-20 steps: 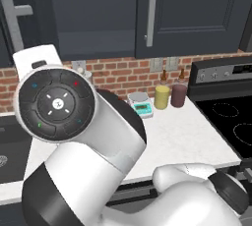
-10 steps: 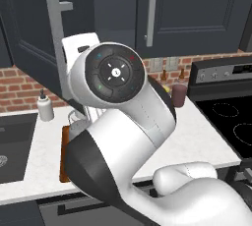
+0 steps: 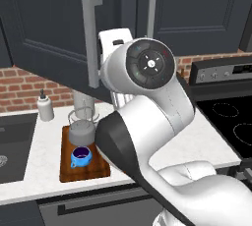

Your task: Pick the kettle from the counter and place it on the tray. Then pick the mug from the cabinet and place it on the tray. Then close the cabinet doors.

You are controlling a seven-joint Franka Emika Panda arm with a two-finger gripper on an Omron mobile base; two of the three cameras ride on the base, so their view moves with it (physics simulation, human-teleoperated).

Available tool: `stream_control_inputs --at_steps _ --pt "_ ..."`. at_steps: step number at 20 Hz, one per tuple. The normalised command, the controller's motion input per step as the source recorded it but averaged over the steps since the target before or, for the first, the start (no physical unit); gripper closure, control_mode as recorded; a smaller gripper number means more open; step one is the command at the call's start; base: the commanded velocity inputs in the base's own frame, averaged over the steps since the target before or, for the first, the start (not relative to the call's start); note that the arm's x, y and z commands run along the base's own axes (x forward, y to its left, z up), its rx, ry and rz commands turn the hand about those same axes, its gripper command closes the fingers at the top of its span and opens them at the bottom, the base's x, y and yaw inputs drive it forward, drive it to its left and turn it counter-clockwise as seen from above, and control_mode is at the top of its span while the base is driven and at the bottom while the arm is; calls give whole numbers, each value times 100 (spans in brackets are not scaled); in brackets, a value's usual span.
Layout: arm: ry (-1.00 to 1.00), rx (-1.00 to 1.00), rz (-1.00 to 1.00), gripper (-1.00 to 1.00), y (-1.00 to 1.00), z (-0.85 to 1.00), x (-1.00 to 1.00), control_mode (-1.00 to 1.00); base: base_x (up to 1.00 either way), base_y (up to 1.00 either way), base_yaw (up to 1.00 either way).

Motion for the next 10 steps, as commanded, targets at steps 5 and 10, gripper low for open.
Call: stream_control_inputs --at_steps 5,10 --pt "0 5 -4 -100 -49 0 55 -100 0 0 0" --pt "0 14 0 -100 -36 -1 70 -100 0 0 0"
